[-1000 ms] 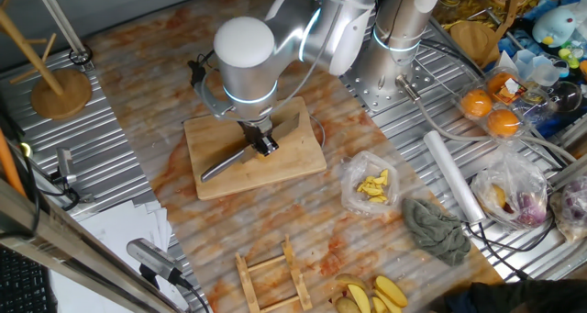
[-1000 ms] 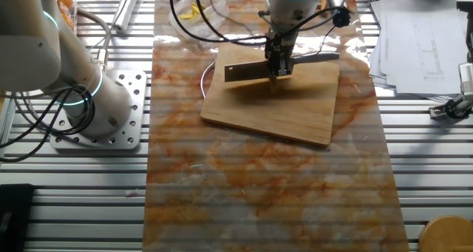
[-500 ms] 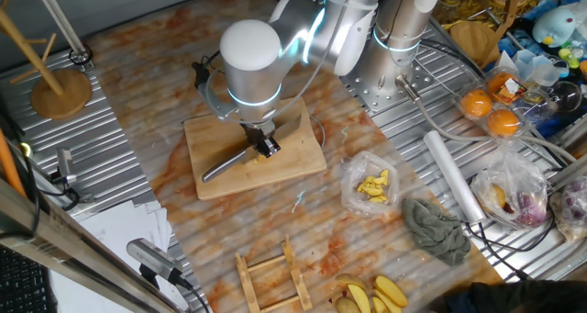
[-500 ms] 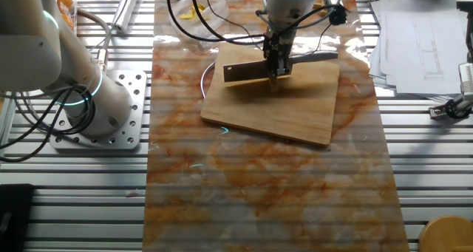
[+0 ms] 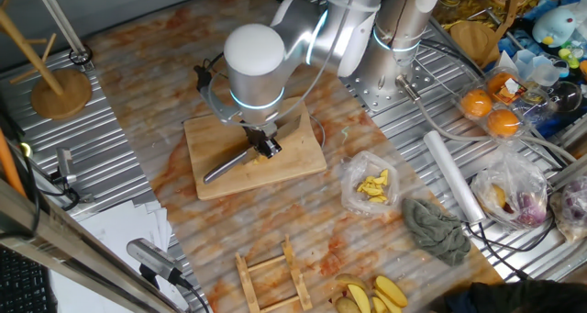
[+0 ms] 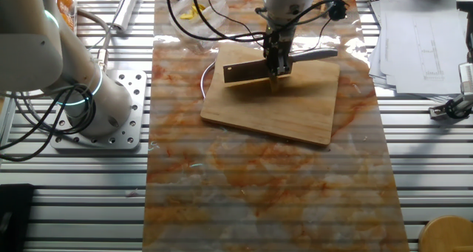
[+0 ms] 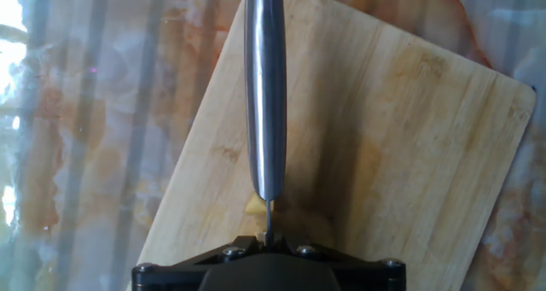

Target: Chop the potatoes

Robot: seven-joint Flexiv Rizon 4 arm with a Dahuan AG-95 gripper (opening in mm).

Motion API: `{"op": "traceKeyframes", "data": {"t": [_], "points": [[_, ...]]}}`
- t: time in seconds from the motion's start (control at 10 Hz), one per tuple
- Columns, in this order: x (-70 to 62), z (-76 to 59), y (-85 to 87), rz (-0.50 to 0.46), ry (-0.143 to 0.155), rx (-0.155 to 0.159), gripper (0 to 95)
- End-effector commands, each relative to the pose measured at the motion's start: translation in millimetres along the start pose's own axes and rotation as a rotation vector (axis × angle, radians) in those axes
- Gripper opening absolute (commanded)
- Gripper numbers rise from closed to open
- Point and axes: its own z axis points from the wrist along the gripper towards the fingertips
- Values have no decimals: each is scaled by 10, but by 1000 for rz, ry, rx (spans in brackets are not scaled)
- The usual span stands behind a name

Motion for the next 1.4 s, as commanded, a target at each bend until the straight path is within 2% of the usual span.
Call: {"op": "traceKeyframes", "data": {"t": [0.1, 0.3, 0.7, 0.9, 1.0, 1.1, 1.2, 1.3, 1.4], "points": [[-14, -20, 36, 1, 7, -8, 0], [10, -81, 45, -3, 11, -16, 0], [30, -73, 46, -7, 7, -21, 0], [21, -33, 31, -8, 6, -18, 0], [-21, 126, -22, -10, -8, -9, 0], [-37, 167, -35, -7, -11, -12, 0], [-36, 168, -33, -1, 9, -19, 0], [-19, 131, -19, 15, 13, -72, 0], [5, 59, 9, 15, 17, -81, 0]]}}
